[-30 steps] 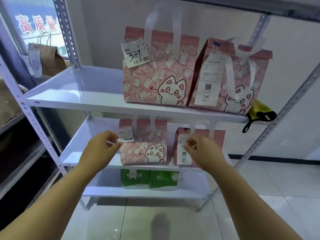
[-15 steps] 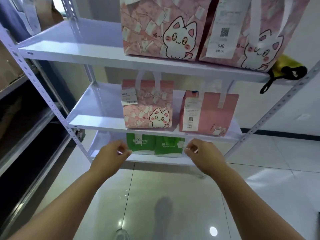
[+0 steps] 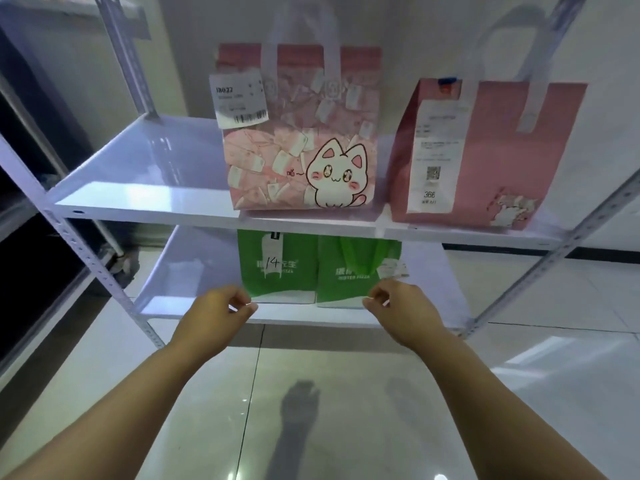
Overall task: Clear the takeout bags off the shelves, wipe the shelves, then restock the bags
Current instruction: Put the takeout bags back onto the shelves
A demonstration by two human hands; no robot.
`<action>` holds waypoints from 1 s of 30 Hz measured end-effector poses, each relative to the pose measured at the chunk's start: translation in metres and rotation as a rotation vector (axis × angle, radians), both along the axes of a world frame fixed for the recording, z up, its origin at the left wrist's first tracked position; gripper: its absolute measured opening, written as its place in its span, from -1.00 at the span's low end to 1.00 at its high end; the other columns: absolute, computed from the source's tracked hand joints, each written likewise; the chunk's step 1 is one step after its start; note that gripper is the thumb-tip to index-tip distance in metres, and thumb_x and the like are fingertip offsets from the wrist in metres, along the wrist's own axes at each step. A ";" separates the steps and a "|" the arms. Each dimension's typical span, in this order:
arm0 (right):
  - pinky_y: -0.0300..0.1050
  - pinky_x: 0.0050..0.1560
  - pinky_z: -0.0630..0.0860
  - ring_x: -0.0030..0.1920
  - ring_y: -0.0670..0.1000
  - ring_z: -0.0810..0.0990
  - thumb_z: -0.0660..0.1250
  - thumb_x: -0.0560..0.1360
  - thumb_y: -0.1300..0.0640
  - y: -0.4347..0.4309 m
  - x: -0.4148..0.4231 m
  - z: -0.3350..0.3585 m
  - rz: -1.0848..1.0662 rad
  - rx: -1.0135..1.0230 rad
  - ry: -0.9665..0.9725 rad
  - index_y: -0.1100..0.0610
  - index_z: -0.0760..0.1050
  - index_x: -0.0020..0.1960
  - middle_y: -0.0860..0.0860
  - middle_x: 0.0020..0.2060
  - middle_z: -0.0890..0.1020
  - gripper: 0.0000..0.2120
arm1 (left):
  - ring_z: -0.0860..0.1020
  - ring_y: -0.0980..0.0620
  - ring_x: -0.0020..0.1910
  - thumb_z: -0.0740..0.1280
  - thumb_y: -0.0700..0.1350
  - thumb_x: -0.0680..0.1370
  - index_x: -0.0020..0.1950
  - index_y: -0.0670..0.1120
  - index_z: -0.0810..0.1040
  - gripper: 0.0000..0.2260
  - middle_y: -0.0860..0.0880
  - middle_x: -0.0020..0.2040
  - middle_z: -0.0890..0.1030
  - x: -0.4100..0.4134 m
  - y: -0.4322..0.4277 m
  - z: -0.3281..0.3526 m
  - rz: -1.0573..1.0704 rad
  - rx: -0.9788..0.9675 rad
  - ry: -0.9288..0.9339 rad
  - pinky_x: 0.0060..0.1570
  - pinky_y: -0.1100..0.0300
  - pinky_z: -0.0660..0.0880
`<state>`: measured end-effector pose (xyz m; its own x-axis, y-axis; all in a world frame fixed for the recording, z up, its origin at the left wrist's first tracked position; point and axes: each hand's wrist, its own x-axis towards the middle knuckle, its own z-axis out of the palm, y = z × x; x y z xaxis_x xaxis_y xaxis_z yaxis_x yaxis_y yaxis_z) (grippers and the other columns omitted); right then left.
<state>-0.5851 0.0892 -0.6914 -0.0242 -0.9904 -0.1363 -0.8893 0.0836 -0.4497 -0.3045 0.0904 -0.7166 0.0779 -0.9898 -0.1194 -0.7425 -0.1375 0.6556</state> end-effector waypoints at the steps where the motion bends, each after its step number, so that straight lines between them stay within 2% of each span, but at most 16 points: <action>1: -0.08 -0.07 0.53 -0.09 0.00 0.55 0.27 0.52 -0.06 -0.005 0.002 -0.018 -0.004 -0.008 -0.003 0.04 0.52 0.02 -0.05 -0.09 0.61 -0.80 | 0.54 0.11 -0.15 0.36 0.04 0.49 -0.20 0.08 0.51 -0.90 0.15 -0.17 0.57 0.002 -0.006 -0.019 0.003 -0.002 0.000 -0.22 0.16 0.51; 5: -0.06 -0.06 0.54 -0.09 0.01 0.55 0.27 0.52 -0.06 -0.020 0.011 -0.085 -0.006 -0.037 -0.002 0.05 0.53 0.02 -0.04 -0.10 0.62 -0.80 | 0.55 0.09 -0.16 0.38 0.01 0.48 -0.19 0.04 0.54 -0.91 0.09 -0.18 0.59 0.006 -0.024 -0.088 0.000 -0.039 0.028 -0.33 0.21 0.42; 11: -0.09 -0.11 0.55 -0.12 -0.02 0.55 0.26 0.52 -0.07 -0.036 0.028 -0.154 0.021 -0.058 0.017 0.00 0.53 -0.03 -0.08 -0.12 0.62 -0.83 | 0.56 0.09 -0.15 0.38 -0.01 0.49 -0.16 0.01 0.55 -0.92 0.09 -0.16 0.61 0.014 -0.044 -0.158 -0.016 -0.072 0.035 -0.22 0.19 0.46; 16: -0.08 -0.11 0.55 -0.12 -0.03 0.56 0.26 0.52 -0.06 -0.052 0.042 -0.173 0.035 -0.073 0.049 -0.01 0.53 -0.02 -0.09 -0.13 0.62 -0.85 | 0.55 0.08 -0.13 0.37 -0.01 0.49 -0.14 0.01 0.55 -0.92 0.06 -0.12 0.61 0.022 -0.065 -0.185 -0.031 -0.069 0.042 -0.14 0.17 0.46; 18: -0.07 -0.11 0.56 -0.13 -0.04 0.56 0.26 0.52 -0.06 -0.060 0.048 -0.176 0.032 -0.089 0.047 -0.01 0.53 -0.02 -0.09 -0.15 0.63 -0.85 | 0.55 0.04 -0.09 0.35 -0.01 0.50 -0.07 0.00 0.54 -0.91 0.05 -0.09 0.61 0.027 -0.077 -0.189 -0.035 -0.078 0.034 -0.13 0.17 0.46; 20: -0.06 -0.12 0.57 -0.14 -0.03 0.57 0.26 0.52 -0.05 -0.070 0.055 -0.178 0.033 -0.105 0.058 -0.01 0.53 -0.01 -0.09 -0.15 0.63 -0.85 | 0.54 0.02 -0.06 0.34 -0.01 0.51 0.09 -0.02 0.51 -0.81 0.02 -0.03 0.58 0.031 -0.091 -0.192 -0.027 -0.095 0.029 -0.08 0.15 0.47; 24: -0.03 -0.09 0.57 -0.13 0.02 0.58 0.25 0.53 -0.02 -0.090 0.069 -0.186 0.027 -0.135 0.092 0.00 0.51 0.03 -0.05 -0.12 0.63 -0.85 | 0.49 -0.09 0.17 0.34 -0.07 0.53 0.40 -0.12 0.31 -0.53 -0.11 0.27 0.45 0.036 -0.127 -0.198 0.047 -0.149 0.069 0.17 0.00 0.45; 27: -0.07 -0.12 0.56 -0.15 0.02 0.56 0.26 0.53 -0.01 -0.102 0.078 -0.194 0.028 -0.150 0.103 0.02 0.47 0.10 -0.05 -0.12 0.61 -0.81 | 0.41 -0.15 0.30 0.31 -0.10 0.55 0.47 -0.12 0.17 -0.45 -0.12 0.39 0.37 0.039 -0.150 -0.202 0.110 -0.132 0.147 0.25 -0.04 0.38; 30: -0.14 -0.19 0.49 -0.16 -0.01 0.55 0.25 0.53 -0.02 -0.108 0.084 -0.201 0.040 -0.131 0.092 0.00 0.44 0.19 -0.08 -0.11 0.58 -0.75 | 0.44 -0.14 0.27 0.29 -0.09 0.56 0.47 -0.06 0.17 -0.48 -0.07 0.35 0.44 0.040 -0.166 -0.208 0.113 -0.058 0.228 0.21 -0.02 0.40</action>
